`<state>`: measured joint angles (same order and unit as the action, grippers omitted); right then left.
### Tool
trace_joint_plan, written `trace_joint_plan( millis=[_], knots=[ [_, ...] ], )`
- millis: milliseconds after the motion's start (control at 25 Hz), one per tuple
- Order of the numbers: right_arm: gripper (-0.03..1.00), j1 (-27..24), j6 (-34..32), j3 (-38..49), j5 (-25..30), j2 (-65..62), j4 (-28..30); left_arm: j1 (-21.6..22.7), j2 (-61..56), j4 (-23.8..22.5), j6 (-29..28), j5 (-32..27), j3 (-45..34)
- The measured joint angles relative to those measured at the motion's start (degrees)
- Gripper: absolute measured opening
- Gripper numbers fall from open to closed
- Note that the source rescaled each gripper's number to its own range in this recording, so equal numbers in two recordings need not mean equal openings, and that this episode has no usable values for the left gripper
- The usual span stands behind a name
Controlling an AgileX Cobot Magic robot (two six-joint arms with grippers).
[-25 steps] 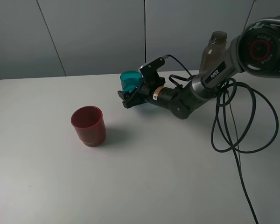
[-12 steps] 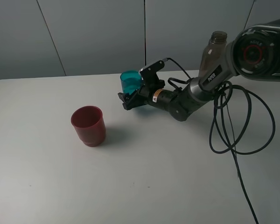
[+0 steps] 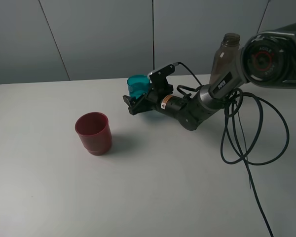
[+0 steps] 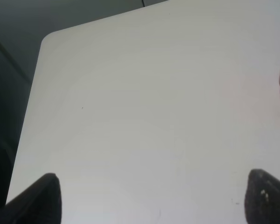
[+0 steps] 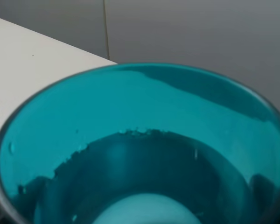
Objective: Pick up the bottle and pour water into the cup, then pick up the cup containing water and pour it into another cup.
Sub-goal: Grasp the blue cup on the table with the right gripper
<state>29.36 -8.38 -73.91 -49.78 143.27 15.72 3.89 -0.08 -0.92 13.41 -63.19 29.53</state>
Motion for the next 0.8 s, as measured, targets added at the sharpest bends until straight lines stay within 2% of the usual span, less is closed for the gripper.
trace_joint_plan(
  millis=[720,800],
  knots=[
    [0.8,0.0,-0.1,-1.7,0.4,1.1,0.0,0.0,0.0,0.0,0.0,0.0,0.0],
    [0.76,0.0,-0.1,-1.7,0.4,1.1,0.0,0.0,0.0,0.0,0.0,0.0,0.0]
  ],
)
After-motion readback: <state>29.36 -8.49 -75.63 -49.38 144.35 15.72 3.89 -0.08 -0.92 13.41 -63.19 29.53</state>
